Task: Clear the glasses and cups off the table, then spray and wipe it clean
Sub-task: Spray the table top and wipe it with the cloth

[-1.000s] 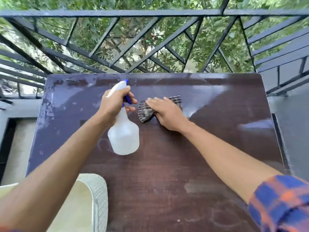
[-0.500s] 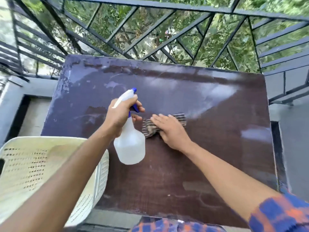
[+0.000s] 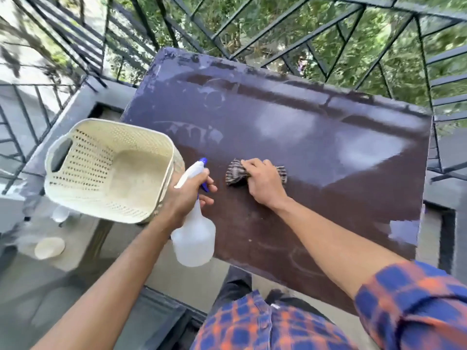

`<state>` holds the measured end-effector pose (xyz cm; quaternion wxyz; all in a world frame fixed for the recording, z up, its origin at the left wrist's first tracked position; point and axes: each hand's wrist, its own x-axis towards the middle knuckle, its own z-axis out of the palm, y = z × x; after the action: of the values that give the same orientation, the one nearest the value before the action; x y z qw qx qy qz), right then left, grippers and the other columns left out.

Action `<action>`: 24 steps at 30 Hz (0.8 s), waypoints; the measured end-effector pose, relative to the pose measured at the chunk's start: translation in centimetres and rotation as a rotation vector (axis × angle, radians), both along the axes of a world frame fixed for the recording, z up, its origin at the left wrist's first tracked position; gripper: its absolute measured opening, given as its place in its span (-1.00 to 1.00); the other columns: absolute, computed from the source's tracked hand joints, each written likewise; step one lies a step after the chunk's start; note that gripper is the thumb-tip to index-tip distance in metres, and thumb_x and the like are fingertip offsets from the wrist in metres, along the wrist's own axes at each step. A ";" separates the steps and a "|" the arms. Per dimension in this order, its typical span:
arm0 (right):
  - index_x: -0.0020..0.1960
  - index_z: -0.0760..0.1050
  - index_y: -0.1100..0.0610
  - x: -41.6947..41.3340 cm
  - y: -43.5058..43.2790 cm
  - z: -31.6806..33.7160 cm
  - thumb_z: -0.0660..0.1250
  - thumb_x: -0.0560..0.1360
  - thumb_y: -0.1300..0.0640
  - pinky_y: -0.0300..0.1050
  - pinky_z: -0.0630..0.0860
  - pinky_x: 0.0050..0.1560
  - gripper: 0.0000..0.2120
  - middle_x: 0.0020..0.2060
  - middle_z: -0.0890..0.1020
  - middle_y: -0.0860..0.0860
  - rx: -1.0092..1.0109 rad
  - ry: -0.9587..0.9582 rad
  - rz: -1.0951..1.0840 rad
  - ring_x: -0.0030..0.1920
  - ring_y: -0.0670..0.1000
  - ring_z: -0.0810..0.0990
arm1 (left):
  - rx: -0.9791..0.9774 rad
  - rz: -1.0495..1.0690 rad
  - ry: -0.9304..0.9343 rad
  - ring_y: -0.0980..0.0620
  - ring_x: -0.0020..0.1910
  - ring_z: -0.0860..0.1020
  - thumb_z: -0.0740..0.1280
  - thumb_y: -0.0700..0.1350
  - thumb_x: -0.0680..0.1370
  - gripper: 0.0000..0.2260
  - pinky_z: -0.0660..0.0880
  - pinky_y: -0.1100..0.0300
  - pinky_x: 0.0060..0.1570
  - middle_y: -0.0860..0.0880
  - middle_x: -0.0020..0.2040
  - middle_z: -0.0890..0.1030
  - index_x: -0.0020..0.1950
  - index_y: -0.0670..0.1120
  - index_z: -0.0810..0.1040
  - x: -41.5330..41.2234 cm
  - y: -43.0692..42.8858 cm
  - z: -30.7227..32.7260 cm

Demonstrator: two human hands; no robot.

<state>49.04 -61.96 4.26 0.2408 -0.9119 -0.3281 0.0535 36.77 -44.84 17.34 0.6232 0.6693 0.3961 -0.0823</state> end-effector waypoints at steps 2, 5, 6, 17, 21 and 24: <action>0.31 0.57 0.10 0.9 -1.5 0.8 0.22 0.43 0.22 0.06 0.52 0.15 -0.53 0.11 0.66 0.09 0.083 0.209 -0.146 0.07 0.20 0.59 | 0.027 0.049 0.023 -0.04 -0.42 0.63 0.30 0.02 0.64 -0.75 0.43 0.19 -0.36 -0.10 -0.19 0.69 -0.17 -0.08 0.57 -2.5 -0.8 -0.7; -0.09 0.61 -0.01 2.2 -3.2 3.7 0.30 0.50 0.26 -0.23 0.49 -0.16 -0.80 -0.39 0.62 -0.28 0.321 0.406 -0.350 -0.32 -0.31 0.55 | 0.035 0.099 0.067 -0.14 -0.31 0.69 0.29 0.01 0.64 -0.73 0.50 0.25 -0.40 -0.13 -0.19 0.67 -0.20 -0.09 0.53 -5.8 -2.1 -1.2; -0.21 0.53 -0.06 2.3 -3.6 4.8 0.30 0.53 0.29 -0.31 0.40 -0.28 -0.73 -0.53 0.52 -0.31 0.365 0.442 -0.388 -0.44 -0.33 0.47 | 0.027 0.113 0.079 -0.17 -0.30 0.69 0.28 -0.01 0.65 -0.72 0.51 0.26 -0.42 -0.15 -0.20 0.66 -0.22 -0.11 0.52 -6.7 -2.5 -1.3; 0.10 0.59 -0.03 -2.3 -6.2 7.3 0.27 0.57 0.32 -0.16 0.41 -0.38 -0.72 -0.57 0.50 -0.17 0.473 0.616 -0.237 -0.53 -0.17 0.45 | 0.135 0.230 0.111 -0.08 -0.43 0.46 0.40 0.00 0.51 -0.69 0.66 -0.09 -0.17 -0.14 -0.45 0.47 -0.37 -0.12 0.50 -12.6 -3.6 -2.3; 0.21 0.60 -0.03 -3.7 -6.5 7.7 0.29 0.57 0.28 -0.15 0.44 -0.32 -0.69 -0.45 0.54 -0.13 0.499 0.645 -0.241 -0.48 -0.13 0.47 | 0.178 0.211 0.118 -0.12 -0.39 0.57 0.39 -0.04 0.56 -0.70 0.63 0.03 -0.24 -0.20 -0.39 0.57 -0.29 -0.19 0.55 -13.4 -4.4 -2.3; 0.19 0.62 -0.01 -3.9 -7.2 7.8 0.31 0.56 0.28 -0.17 0.43 -0.22 -0.70 -0.22 0.67 0.01 0.508 0.639 -0.248 -0.29 -0.09 0.51 | 0.150 0.194 0.114 -0.13 -0.37 0.59 0.36 -0.05 0.60 -0.70 0.61 0.06 -0.25 -0.20 -0.38 0.59 -0.25 -0.22 0.55 -13.4 -5.4 -2.2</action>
<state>45.14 -69.17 12.03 0.5521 -0.7937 -0.1275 0.2214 23.36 -50.22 15.10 0.5529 0.6669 0.4987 -0.0294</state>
